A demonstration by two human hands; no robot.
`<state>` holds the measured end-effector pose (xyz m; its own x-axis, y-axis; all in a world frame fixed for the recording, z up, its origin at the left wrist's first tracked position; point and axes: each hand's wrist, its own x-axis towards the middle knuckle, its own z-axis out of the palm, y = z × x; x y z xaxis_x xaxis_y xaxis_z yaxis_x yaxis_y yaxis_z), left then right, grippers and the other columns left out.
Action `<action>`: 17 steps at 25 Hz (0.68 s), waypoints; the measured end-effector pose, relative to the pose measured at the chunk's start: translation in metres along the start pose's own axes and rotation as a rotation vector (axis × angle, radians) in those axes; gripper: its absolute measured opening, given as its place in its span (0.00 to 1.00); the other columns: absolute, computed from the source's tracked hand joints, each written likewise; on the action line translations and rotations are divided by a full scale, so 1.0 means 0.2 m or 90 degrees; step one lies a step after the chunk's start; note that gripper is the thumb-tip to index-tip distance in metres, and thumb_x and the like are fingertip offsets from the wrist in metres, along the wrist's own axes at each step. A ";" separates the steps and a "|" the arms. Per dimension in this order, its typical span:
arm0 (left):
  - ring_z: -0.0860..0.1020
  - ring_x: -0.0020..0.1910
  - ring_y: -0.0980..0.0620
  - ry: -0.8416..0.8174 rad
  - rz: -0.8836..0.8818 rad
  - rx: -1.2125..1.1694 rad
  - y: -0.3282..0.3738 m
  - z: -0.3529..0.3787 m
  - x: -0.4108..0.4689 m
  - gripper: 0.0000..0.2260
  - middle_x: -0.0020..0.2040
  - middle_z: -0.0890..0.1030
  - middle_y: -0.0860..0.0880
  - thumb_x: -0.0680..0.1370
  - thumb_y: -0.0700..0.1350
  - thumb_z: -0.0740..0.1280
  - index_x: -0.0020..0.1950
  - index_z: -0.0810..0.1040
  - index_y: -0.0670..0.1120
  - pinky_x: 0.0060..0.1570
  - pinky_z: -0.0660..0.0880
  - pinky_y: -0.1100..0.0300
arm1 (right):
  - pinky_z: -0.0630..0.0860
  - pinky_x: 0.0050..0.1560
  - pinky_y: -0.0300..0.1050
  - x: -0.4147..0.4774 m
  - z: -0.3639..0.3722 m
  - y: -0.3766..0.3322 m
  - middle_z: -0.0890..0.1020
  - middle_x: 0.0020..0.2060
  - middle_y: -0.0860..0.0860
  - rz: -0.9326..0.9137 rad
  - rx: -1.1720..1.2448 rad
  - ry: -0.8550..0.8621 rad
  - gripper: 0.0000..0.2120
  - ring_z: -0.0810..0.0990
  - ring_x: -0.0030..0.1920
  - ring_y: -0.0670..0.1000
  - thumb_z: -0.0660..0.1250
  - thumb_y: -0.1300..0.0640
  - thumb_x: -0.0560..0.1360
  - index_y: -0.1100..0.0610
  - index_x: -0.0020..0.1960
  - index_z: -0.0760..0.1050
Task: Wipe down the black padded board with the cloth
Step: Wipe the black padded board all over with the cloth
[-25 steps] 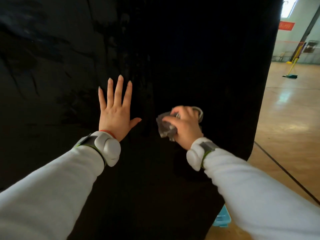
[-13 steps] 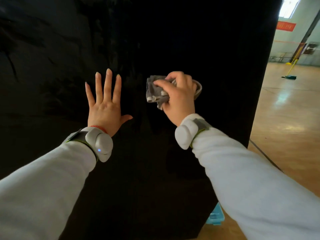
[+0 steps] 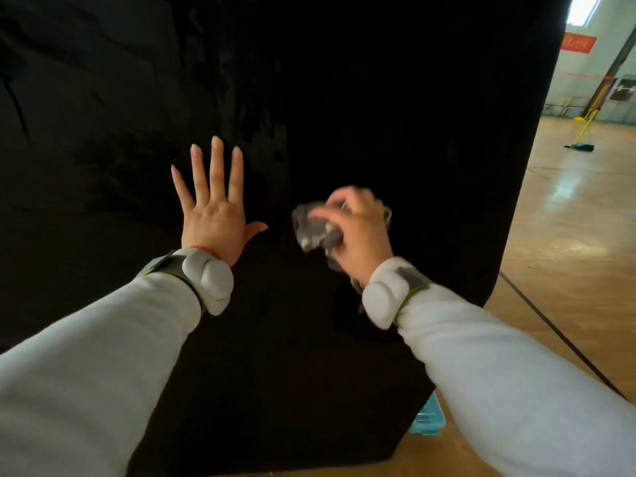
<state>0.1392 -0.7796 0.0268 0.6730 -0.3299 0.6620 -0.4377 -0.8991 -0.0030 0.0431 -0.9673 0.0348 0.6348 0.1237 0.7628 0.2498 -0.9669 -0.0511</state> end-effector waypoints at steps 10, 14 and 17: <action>0.39 0.74 0.36 0.039 0.047 -0.014 -0.03 0.02 0.00 0.50 0.76 0.41 0.39 0.71 0.59 0.69 0.75 0.35 0.44 0.67 0.36 0.37 | 0.64 0.53 0.48 0.13 0.08 0.00 0.74 0.52 0.54 0.074 -0.058 0.134 0.16 0.67 0.54 0.54 0.65 0.58 0.66 0.51 0.53 0.79; 0.42 0.74 0.37 0.057 0.098 -0.053 -0.06 0.11 -0.11 0.46 0.76 0.46 0.39 0.70 0.55 0.72 0.77 0.45 0.45 0.70 0.41 0.37 | 0.62 0.53 0.48 0.01 0.14 0.02 0.73 0.52 0.54 0.040 -0.066 0.080 0.18 0.67 0.54 0.54 0.74 0.59 0.63 0.52 0.53 0.79; 0.41 0.74 0.40 0.020 0.143 -0.016 -0.10 0.21 -0.23 0.48 0.76 0.47 0.40 0.68 0.57 0.72 0.76 0.45 0.46 0.70 0.44 0.36 | 0.59 0.52 0.46 -0.18 0.25 0.03 0.72 0.52 0.53 0.047 -0.066 0.002 0.21 0.66 0.54 0.54 0.77 0.59 0.60 0.53 0.53 0.79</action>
<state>0.1427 -0.7592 -0.0350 0.5387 -0.5117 0.6693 -0.5894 -0.7966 -0.1346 0.0586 -0.9668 -0.0261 0.6463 0.0515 0.7613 0.1253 -0.9913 -0.0394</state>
